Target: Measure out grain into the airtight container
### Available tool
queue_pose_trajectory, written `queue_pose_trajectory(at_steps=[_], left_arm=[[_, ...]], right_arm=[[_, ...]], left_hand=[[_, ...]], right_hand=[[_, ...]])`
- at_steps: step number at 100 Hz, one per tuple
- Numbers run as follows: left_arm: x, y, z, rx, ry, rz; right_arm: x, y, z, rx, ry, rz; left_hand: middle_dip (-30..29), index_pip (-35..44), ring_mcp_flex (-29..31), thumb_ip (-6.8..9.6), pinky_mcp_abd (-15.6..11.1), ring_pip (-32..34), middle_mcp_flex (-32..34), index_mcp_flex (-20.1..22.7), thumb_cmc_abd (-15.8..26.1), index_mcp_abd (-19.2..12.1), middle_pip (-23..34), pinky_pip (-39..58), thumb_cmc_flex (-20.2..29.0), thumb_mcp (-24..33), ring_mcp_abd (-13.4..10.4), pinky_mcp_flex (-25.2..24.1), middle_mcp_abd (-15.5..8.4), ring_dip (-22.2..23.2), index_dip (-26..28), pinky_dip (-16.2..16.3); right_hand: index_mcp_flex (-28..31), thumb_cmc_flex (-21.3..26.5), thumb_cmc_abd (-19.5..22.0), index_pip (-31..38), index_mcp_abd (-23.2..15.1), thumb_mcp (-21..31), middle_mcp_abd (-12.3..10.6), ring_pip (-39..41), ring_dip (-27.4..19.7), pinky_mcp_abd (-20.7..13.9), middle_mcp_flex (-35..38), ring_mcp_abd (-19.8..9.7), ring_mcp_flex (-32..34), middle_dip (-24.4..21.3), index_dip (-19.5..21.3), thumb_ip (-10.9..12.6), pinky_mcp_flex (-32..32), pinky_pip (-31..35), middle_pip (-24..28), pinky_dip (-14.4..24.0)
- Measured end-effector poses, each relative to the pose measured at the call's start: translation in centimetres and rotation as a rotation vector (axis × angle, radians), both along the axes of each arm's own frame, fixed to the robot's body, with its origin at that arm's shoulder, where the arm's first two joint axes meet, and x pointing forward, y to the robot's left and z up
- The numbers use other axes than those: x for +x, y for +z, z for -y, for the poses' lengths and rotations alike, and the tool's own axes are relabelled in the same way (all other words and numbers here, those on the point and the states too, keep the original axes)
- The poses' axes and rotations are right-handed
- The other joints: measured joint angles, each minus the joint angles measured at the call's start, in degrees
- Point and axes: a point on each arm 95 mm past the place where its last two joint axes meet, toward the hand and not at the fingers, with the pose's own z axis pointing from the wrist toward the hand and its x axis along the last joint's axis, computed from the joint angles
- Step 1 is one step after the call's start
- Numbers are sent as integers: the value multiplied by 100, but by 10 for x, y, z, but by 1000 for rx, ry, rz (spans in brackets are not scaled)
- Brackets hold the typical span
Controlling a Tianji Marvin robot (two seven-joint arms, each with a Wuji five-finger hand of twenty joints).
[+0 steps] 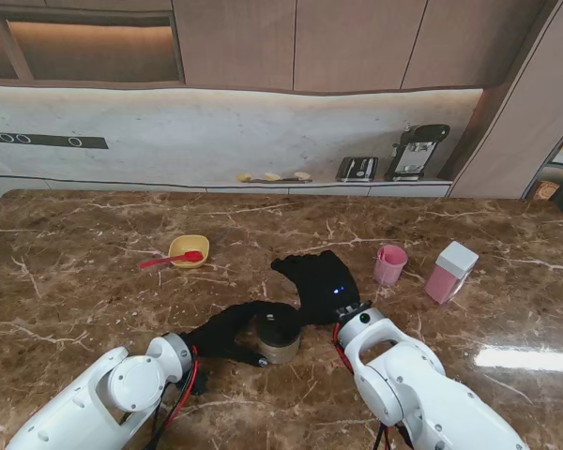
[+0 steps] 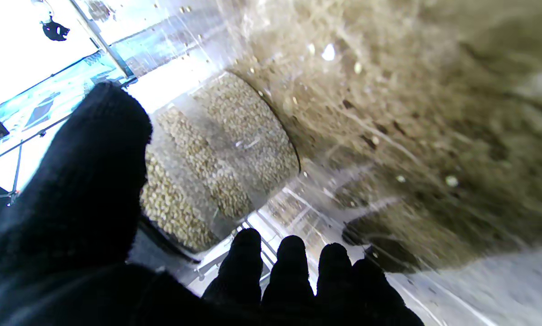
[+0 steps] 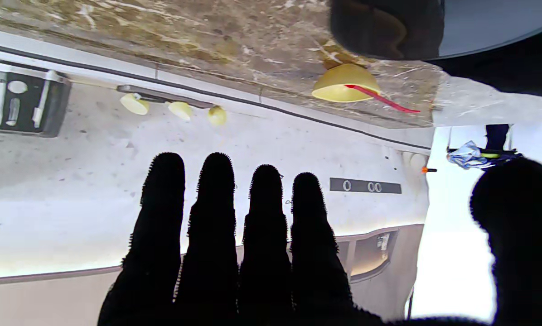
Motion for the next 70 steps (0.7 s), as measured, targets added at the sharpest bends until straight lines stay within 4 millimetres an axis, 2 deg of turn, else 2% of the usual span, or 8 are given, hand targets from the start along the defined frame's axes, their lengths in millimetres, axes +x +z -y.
queue_pose_trajectory(at_steps=[8, 15, 26, 35, 45, 52, 56, 70], left_arm=[[0, 5, -6, 0, 18, 15], [0, 9, -12, 3, 30, 34], [-2, 19, -18, 12, 37, 80], [-2, 27, -21, -2, 45, 117], [-2, 36, -25, -27, 74, 172], [-4, 40, -27, -45, 97, 210], [-5, 42, -28, -55, 114, 233], [-12, 46, -28, -86, 150, 261]], right_arm=[[1, 1, 12, 30, -22, -15], [1, 0, 23, 83, -33, -50], [0, -2, 39, 140, -45, -90], [-6, 0, 52, 129, -72, -117], [-13, -1, 58, 199, -81, -137], [-16, -2, 64, 274, -81, -136], [-17, -4, 68, 297, -82, -134], [-22, -13, 79, 333, -107, -170]], left_hand=[[-91, 29, 0, 0, 414, -37, 0, 67, -1, -1, -2, 91, 0, 0, 95, 185, -52, -150, -68, -29], [-123, 98, 0, -1, 791, -38, 0, 149, -1, 1, -2, 133, -128, -124, 96, 287, -65, -230, -152, -242], [-516, 152, 21, -5, 662, -38, 1, 495, 30, 5, -4, 133, -141, -505, 96, 361, -117, -283, -652, -618], [-797, 143, 169, -5, 515, -38, 123, 770, 171, 8, 284, 305, -140, -847, 87, 450, -132, -284, -943, -674], [-887, 179, 425, -5, 471, -31, 123, 851, 551, 14, 497, 853, -116, -1380, 72, 507, -151, -284, -1064, -690], [-887, 296, 575, 28, 437, -15, 186, 981, 849, 18, 670, 1323, -107, -1998, 69, 525, -155, -284, -1068, -977], [-887, 308, 575, 28, 436, -7, 186, 1064, 958, 20, 717, 1481, -108, -2069, 68, 538, -156, -284, -1068, -1032], [-814, 428, 740, 99, 435, 93, 459, 1206, 1379, 27, 876, 2057, -133, -2116, 67, 580, -159, -284, -1068, -1038]], right_hand=[[0, -239, 76, -15, 0, 105, 25, -124, -161, -88, 2, -72, -79, -172, -68, 62, -63, -189, -131, -150], [1, -359, 135, -79, 2, 219, 44, -232, -270, -152, 2, -127, -260, -333, -153, 131, -113, -307, -233, -313], [5, -498, 238, -86, 4, 336, 66, -266, -312, -246, -3, -168, -318, -441, -212, 131, -221, -445, -310, -443], [70, -647, 360, -98, 64, 355, 95, -272, -323, -260, -11, -168, -371, -502, -264, 246, -253, -508, -335, -516], [70, -720, 495, -98, 66, 411, 112, -272, -379, -288, -18, -168, -371, -580, -306, 367, -275, -511, -336, -594], [70, -849, 598, -98, 64, 439, 144, -272, -383, -290, -22, -168, -382, -628, -338, 373, -291, -513, -338, -659], [70, -940, 651, -141, 84, 474, 154, -330, -445, -291, -27, -168, -478, -646, -361, 487, -337, -529, -339, -699], [70, -1068, 892, -153, 178, 474, 264, -347, -498, -291, -91, -168, -569, -710, -477, 493, -405, -592, -371, -801]])
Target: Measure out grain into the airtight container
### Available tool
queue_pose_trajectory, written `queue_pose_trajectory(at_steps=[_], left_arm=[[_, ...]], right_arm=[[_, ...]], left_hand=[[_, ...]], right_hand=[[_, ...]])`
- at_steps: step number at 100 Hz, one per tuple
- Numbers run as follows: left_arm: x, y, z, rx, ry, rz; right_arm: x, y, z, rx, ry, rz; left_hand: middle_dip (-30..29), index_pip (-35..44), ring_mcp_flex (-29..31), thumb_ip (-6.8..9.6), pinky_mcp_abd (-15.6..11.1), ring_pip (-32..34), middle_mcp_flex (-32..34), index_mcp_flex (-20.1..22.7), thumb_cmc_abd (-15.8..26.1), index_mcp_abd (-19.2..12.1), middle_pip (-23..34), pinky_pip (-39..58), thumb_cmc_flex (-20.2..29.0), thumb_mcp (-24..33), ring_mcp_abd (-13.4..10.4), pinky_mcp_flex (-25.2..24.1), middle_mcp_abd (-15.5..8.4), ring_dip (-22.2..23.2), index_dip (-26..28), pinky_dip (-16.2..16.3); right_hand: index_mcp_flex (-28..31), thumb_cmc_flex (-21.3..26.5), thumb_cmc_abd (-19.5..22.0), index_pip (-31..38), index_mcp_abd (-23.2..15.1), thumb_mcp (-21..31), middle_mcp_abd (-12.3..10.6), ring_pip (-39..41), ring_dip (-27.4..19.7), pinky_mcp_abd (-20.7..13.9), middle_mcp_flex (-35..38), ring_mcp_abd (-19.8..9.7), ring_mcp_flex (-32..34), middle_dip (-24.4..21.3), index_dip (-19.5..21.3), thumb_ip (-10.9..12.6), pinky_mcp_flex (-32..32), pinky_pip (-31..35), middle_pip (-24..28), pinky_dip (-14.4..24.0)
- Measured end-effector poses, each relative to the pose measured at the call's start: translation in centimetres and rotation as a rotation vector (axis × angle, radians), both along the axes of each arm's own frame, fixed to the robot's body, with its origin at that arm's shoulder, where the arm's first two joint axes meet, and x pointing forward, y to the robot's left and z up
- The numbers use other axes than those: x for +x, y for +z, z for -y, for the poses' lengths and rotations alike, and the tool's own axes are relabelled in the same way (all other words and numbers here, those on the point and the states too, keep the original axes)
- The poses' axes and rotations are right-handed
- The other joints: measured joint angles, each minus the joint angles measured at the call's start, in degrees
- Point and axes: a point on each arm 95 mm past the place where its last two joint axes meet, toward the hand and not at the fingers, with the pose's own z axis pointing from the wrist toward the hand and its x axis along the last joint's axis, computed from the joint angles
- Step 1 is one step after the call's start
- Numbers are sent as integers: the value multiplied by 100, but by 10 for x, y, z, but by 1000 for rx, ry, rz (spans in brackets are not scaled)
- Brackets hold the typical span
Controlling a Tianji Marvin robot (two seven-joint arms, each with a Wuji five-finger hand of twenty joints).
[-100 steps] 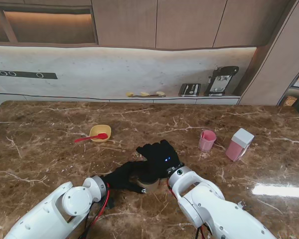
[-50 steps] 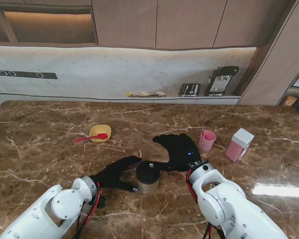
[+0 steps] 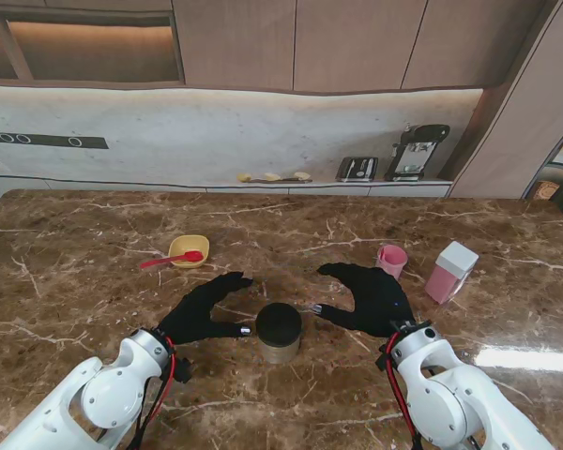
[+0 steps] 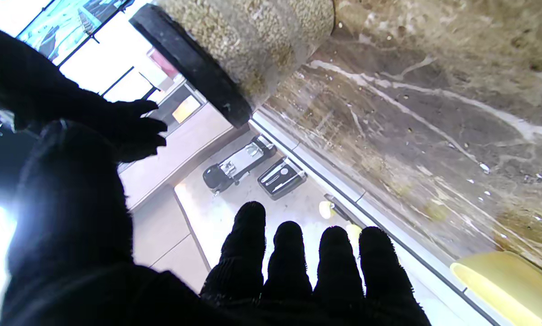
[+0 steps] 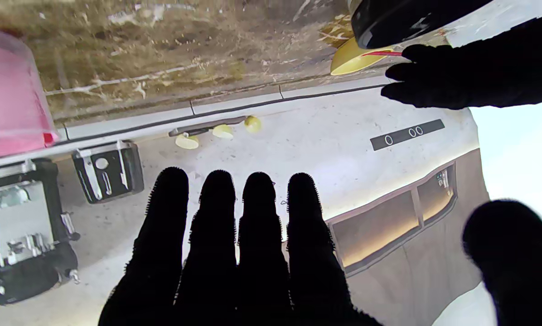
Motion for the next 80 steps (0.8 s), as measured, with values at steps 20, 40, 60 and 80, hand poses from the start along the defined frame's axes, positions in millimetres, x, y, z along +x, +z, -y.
queue_pose_trajectory(at_steps=[20, 40, 60, 80], left_arm=[[-10, 5, -1, -33, 40, 40], [-16, 10, -6, -55, 76, 75], [-21, 14, -9, -59, 84, 80], [-23, 19, -9, -59, 83, 83]], right_arm=[[-7, -11, 11, 98, 36, -36], [-10, -22, 17, 183, 79, -56], [-11, -29, 19, 182, 61, -72], [-10, -27, 19, 206, 47, -61]], left_hand=[[6, 33, 336, 60, 0, 81, 325, 241, 555, 59, 5, 866, -187, 3, 0, 1, 1, 0, 5, -66], [8, 80, 524, 181, 0, 132, 444, 340, 775, 74, 9, 1272, -226, 0, 18, 0, 37, 0, 9, -66], [8, 80, 525, 243, 0, 132, 444, 344, 903, 123, 9, 1374, -420, 6, 25, -1, 45, 0, 9, -66], [8, 85, 525, 291, 0, 133, 444, 472, 965, 128, 9, 1441, -420, 6, 26, -4, 46, 0, 9, -66]], right_hand=[[-1, 0, 178, -69, 127, 6, 86, -4, -27, 0, -7, 0, -46, -72, -91, 4, -18, -5, -39, -18], [-1, 0, 249, -71, 255, -184, 183, -4, -27, 0, -84, 7, -46, -144, -182, 139, -12, -5, -43, -86], [-8, 0, 391, -128, 262, -276, 184, -4, -28, 0, -146, 8, -46, -167, -240, 140, -12, -5, -43, -150], [-9, 0, 413, -130, 262, -281, 185, -4, -28, 0, -219, 8, -46, -207, -242, 140, -71, -15, -57, -153]])
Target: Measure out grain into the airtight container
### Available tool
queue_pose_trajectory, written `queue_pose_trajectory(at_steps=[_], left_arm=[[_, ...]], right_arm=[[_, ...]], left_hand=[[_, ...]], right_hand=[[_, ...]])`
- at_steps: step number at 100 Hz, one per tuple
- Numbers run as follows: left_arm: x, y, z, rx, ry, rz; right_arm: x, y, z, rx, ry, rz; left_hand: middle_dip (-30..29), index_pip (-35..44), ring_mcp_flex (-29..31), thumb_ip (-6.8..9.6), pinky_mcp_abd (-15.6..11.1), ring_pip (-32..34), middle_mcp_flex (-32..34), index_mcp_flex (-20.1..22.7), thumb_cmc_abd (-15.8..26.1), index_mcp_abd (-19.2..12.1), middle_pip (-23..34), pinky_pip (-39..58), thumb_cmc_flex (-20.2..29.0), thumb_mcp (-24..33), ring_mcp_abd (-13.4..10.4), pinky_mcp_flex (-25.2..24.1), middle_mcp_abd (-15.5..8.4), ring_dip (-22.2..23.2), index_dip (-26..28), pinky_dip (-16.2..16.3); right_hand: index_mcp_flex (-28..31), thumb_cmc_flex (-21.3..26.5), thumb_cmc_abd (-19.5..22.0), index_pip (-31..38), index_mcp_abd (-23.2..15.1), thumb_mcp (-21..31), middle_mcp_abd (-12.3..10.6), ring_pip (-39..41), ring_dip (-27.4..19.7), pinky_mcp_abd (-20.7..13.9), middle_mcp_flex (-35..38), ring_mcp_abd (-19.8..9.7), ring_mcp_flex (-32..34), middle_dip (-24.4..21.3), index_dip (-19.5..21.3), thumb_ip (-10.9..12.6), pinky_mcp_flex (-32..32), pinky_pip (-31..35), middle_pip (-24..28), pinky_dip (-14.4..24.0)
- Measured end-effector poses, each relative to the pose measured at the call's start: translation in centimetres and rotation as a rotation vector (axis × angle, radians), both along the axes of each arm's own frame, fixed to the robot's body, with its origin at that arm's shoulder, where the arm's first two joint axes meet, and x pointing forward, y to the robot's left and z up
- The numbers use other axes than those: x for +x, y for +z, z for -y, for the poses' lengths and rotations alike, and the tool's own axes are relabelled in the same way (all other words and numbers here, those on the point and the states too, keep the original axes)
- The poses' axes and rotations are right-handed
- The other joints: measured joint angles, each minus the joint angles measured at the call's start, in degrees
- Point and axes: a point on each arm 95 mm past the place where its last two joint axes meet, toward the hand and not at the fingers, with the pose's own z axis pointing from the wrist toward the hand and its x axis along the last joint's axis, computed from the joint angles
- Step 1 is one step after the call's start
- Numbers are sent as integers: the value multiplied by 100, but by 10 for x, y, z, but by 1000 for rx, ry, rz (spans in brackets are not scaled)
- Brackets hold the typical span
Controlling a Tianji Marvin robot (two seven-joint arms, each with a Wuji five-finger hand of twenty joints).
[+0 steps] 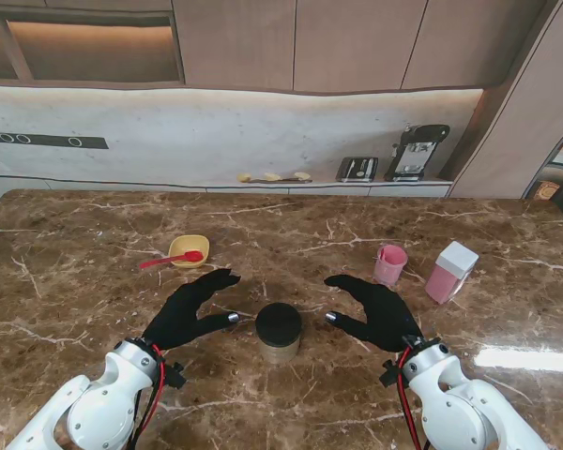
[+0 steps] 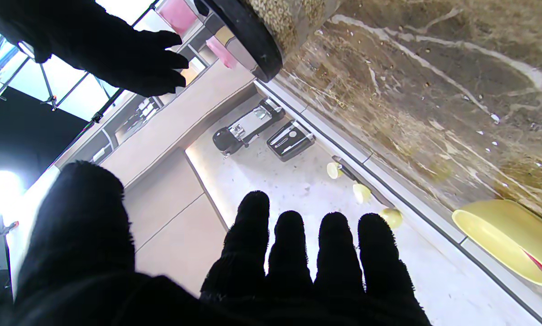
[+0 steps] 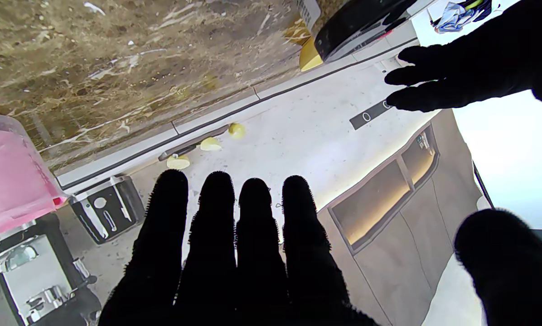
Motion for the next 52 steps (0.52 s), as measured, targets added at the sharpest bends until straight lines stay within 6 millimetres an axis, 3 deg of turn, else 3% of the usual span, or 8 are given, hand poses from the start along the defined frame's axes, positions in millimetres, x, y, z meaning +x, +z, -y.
queue_pose_trajectory(at_steps=[52], left_arm=[[-1, 4, 4, 0, -5, 5]], right_arm=[[2, 6, 1, -18, -14, 16]], left_hand=[[0, 2, 1, 1, 6, 1, 0, 76, 0, 5, 0, 17, 6, 0, 1, -2, 41, 6, 3, 0]], right_hand=[[-4, 98, 2, 0, -6, -150, 0, 6, 0, 0, -3, 11, -57, -1, -1, 2, -87, -52, 5, -1]])
